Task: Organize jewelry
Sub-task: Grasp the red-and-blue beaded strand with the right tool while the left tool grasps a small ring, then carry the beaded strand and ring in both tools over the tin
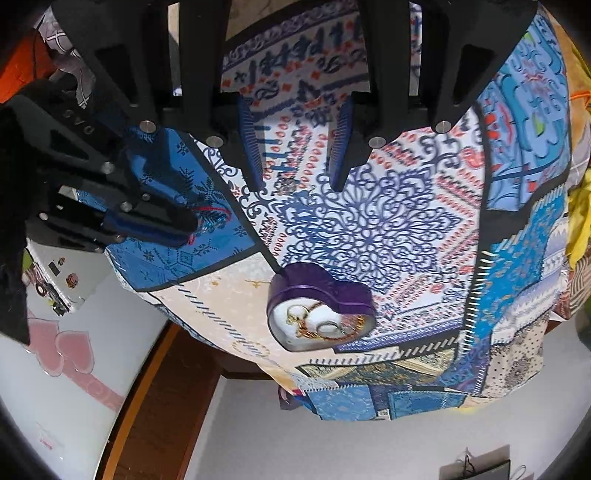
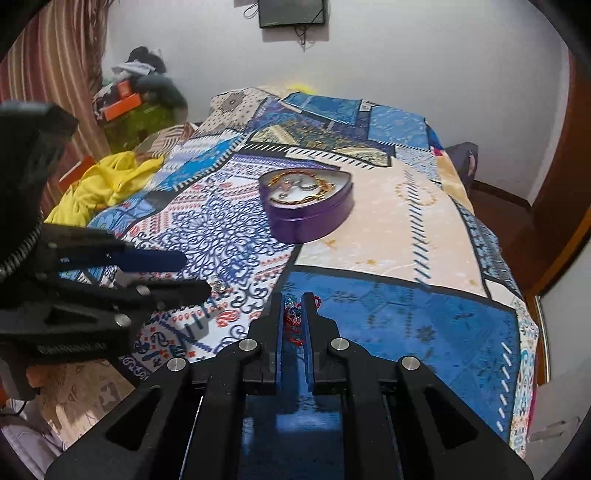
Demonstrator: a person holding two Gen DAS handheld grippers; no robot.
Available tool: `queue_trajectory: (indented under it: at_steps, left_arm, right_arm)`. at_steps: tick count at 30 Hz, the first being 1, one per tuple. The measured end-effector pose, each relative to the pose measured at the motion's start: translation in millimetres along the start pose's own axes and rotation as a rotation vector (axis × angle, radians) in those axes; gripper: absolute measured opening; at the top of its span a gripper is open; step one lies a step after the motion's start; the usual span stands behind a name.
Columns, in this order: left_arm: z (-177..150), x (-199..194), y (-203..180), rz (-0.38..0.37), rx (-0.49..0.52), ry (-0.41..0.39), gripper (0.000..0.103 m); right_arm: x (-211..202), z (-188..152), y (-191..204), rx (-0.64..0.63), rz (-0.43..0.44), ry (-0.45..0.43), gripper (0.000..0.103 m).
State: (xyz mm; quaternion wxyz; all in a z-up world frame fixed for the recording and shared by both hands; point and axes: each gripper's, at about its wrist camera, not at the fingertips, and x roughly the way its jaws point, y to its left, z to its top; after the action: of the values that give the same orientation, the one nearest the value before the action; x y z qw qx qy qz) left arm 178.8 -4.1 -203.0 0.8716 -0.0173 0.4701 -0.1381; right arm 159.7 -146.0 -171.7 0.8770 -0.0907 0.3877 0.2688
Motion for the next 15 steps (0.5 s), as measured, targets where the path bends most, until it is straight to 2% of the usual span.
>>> queue_trajectory:
  at_steps: [4,12,15]
  left_arm:
    - [0.5,7.6,-4.2,0.005,0.013,0.012,0.025]
    - [1.9,16.5,-5.2,0.026,0.021,0.019,0.017]
    - [2.0,16.2,-3.8,0.021,0.017,0.015,0.009]
  right_arm:
    - [0.7,-0.2,-3.7,0.008,0.000,-0.009,0.008]
    - [2.2,2.6,-2.9,0.014,0.015,-0.015,0.008]
    - [0.6,6.4,-1.8,0.011,0.019,-0.026,0.008]
